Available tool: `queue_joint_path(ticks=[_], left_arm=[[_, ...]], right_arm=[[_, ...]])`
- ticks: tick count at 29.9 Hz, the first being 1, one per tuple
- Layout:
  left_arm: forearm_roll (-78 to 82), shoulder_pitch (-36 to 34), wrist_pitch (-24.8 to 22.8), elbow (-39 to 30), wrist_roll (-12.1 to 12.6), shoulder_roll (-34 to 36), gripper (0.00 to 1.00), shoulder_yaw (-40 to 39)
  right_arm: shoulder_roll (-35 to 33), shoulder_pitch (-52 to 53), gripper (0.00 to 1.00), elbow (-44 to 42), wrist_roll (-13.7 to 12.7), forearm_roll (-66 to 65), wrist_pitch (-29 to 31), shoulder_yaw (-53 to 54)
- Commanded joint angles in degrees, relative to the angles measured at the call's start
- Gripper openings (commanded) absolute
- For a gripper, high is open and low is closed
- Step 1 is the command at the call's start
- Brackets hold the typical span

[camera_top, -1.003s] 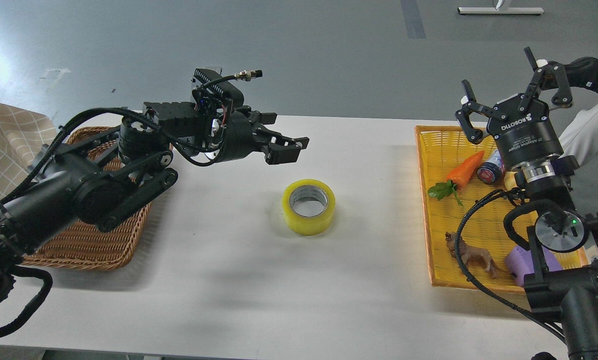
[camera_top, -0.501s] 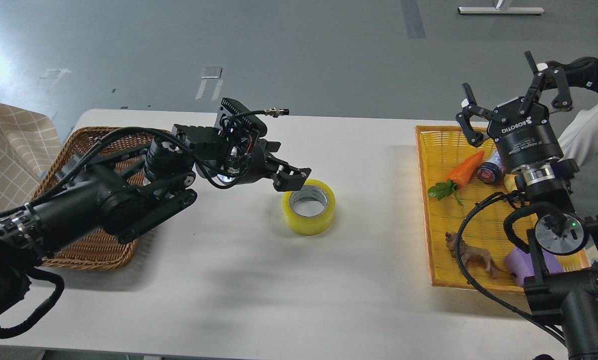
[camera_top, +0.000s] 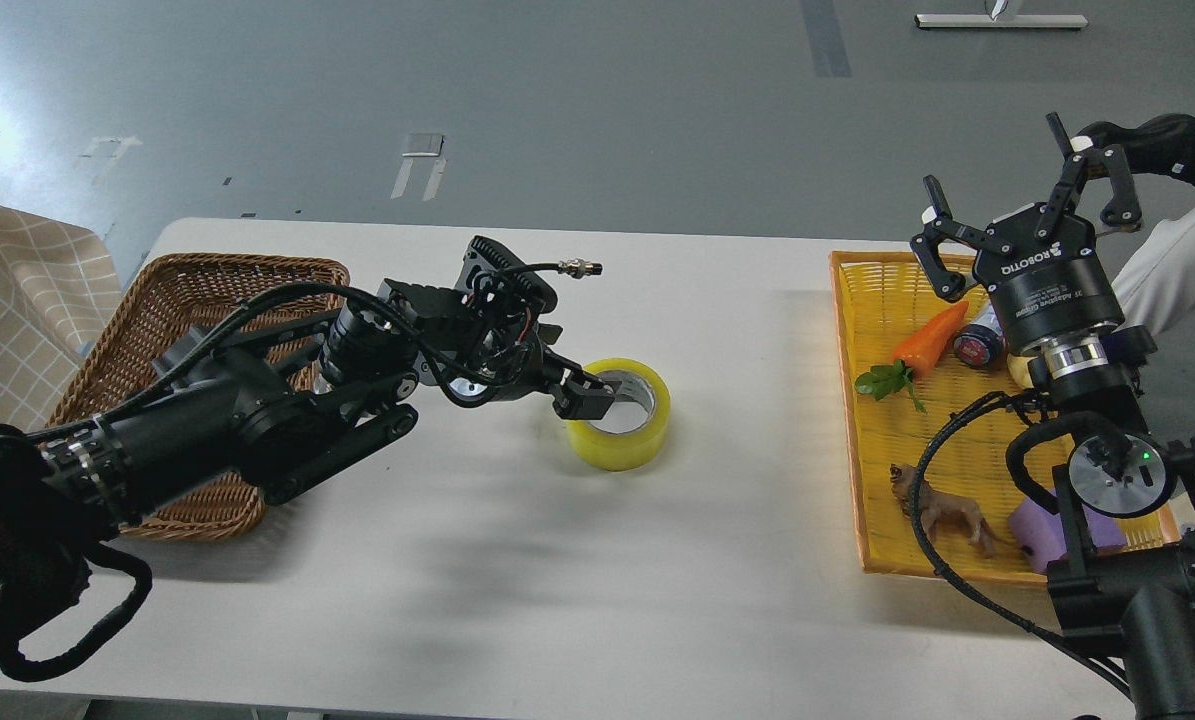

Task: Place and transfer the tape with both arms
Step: 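Grasp the tape roll rim with the left gripper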

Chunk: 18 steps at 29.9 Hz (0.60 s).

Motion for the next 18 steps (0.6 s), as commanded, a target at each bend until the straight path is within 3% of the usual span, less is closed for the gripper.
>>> queue_joint_path(ticks=[1, 12, 18], left_arm=[[-0.2, 0.0, 0.0, 1.3, 0.0, -0.8, 0.98, 0.3], [-0.6, 0.1, 0.0, 7.4, 0.0, -4.7, 0.97, 0.4], [-0.5, 0.2, 0.0, 8.0, 0.0, -4.9, 0.88, 0.4]], right_arm=[[0.0, 0.0, 1.0, 0.0, 0.0, 0.0, 0.0, 0.0], [0.0, -0.3, 1.0, 0.0, 0.0, 0.0, 0.0, 0.0], [0.0, -0.3, 1.0, -0.2, 0.0, 0.0, 0.0, 0.0]])
